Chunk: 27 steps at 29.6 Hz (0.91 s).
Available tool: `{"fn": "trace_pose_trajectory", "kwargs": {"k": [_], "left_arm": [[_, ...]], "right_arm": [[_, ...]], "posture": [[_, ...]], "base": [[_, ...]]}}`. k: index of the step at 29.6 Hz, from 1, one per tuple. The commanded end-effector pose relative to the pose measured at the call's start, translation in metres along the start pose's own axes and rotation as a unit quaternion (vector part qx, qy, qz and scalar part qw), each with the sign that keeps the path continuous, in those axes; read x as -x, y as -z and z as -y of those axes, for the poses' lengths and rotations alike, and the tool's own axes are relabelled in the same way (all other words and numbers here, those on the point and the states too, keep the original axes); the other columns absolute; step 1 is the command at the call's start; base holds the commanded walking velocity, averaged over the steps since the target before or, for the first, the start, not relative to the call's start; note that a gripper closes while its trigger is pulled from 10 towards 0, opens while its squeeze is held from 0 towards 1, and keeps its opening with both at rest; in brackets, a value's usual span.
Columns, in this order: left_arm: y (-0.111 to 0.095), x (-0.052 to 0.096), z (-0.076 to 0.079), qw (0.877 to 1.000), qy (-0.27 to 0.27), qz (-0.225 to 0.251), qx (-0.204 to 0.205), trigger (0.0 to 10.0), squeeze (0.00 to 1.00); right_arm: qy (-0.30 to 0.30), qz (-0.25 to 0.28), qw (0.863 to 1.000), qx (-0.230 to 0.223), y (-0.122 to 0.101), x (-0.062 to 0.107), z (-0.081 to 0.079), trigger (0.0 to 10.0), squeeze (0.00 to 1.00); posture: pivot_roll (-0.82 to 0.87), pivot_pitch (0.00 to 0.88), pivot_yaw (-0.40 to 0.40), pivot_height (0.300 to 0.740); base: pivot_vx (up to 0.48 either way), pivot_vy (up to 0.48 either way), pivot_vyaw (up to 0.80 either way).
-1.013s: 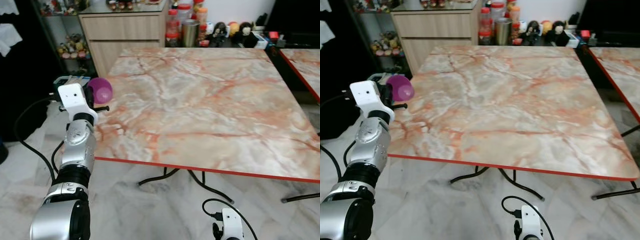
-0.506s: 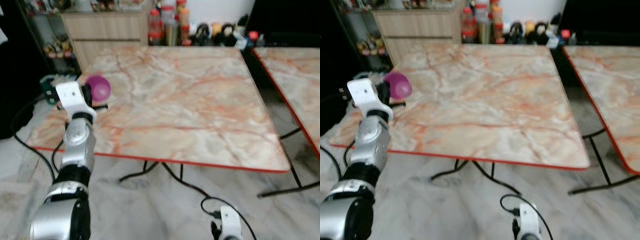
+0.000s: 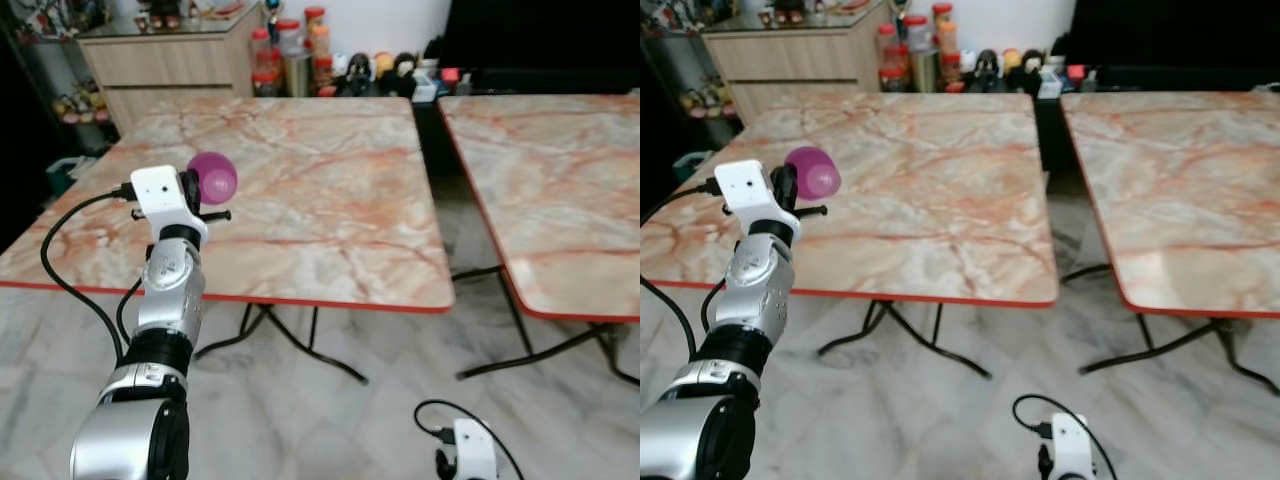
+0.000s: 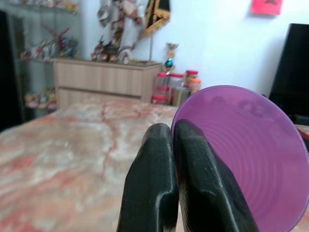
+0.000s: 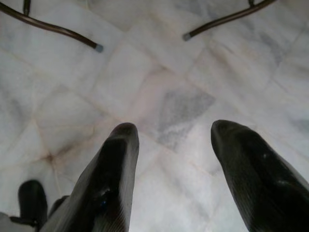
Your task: Setting the table
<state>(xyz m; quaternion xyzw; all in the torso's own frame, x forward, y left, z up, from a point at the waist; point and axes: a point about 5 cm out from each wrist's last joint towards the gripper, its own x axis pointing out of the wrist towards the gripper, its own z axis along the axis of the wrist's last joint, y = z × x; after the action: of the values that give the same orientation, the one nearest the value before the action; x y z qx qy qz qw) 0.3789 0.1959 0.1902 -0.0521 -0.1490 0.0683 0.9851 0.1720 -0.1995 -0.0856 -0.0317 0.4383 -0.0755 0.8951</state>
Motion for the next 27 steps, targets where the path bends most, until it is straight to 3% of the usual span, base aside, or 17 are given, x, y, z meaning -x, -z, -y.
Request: {"fn": "trace_pose_trajectory", "kwargs": {"k": [1,7,27], "left_arm": [[-0.0091,-0.0042,-0.0026,1.000,-0.005,0.016,-0.001,10.0,0.00],[-0.0089,-0.0037,-0.0006,1.000,-0.002,0.016,0.000,10.0,0.00],[-0.0058,-0.0002,0.0056,1.000,0.006,0.014,0.005,10.0,0.00]], "right_arm": [[-0.006,0.001,1.000,-0.008,-0.0011,-0.0001,-0.0058,10.0,0.00],[-0.007,0.001,1.000,-0.008,-0.0015,-0.0002,-0.0065,10.0,0.00],[-0.015,0.004,1.000,0.008,-0.0029,-0.0005,-0.0075,10.0,0.00]], "posture": [[0.00,0.000,0.019,0.736],[-0.01,0.000,0.018,0.736],[-0.01,0.000,0.009,0.736]], "base": [[0.000,-0.480,0.00],[0.000,-0.480,-0.29],[0.000,-0.474,0.00]]}}
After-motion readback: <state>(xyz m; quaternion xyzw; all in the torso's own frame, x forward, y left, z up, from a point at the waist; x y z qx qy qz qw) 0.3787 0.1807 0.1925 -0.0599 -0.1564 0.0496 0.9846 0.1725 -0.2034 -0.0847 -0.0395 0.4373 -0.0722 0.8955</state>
